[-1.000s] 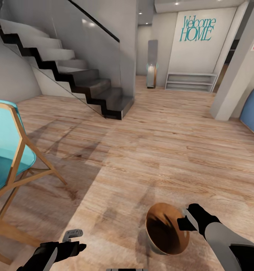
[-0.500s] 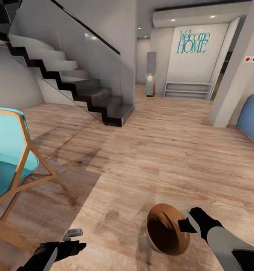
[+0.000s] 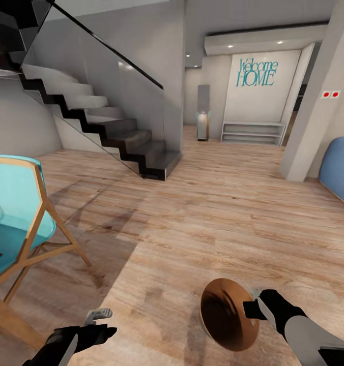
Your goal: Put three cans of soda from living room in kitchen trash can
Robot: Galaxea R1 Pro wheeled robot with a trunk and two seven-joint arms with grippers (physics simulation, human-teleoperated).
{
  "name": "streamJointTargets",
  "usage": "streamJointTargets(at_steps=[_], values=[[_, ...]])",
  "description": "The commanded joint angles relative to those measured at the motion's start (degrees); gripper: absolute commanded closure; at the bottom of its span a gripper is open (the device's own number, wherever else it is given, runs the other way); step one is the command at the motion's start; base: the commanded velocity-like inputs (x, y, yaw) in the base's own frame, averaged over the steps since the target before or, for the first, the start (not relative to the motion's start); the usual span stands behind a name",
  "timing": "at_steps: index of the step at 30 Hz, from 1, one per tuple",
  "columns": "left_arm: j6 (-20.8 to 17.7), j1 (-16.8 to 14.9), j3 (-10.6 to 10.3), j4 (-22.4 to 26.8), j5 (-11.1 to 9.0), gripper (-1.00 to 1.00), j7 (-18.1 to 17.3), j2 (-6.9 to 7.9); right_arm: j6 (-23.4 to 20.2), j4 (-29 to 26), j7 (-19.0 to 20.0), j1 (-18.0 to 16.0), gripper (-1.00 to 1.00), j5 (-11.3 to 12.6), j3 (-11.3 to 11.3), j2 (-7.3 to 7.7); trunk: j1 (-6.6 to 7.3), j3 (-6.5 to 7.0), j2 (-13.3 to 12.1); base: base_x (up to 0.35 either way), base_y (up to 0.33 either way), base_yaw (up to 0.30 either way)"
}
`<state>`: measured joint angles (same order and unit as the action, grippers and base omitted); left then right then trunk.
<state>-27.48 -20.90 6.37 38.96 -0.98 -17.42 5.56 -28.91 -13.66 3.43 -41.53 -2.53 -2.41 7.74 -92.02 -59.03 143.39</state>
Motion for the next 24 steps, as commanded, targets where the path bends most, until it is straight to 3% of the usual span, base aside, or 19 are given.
streamJointTargets(at_steps=[1,7,13,24], values=[[-0.3,0.0,0.2,0.1,-0.1,-1.00,-0.2,-0.03,-0.1,-0.2,0.3,0.3,1.00,0.1,-0.6,-0.04,0.04,0.18,0.0,0.000,0.000,0.000],[0.8,0.0,0.2,0.1,-0.1,-1.00,-0.2,-0.03,0.3,-0.3,0.3,1.0,1.00,0.1,-0.6,-0.04,0.19,1.51,-0.1,0.000,0.000,0.000],[1.9,0.0,0.2,0.0,-0.1,-1.00,-0.2,-0.03,6.0,-0.2,-0.2,2.6,1.00,0.1,-0.7,-0.01,0.35,2.84,-0.2,0.000,0.000,0.000],[2.8,0.0,0.2,0.0,-0.1,-1.00,-0.2,-0.03,7.0,-0.1,0.3,3.5,1.00,0.2,-0.7,0.89,2.76,4.81,-4.6,0.000,0.000,0.000]])
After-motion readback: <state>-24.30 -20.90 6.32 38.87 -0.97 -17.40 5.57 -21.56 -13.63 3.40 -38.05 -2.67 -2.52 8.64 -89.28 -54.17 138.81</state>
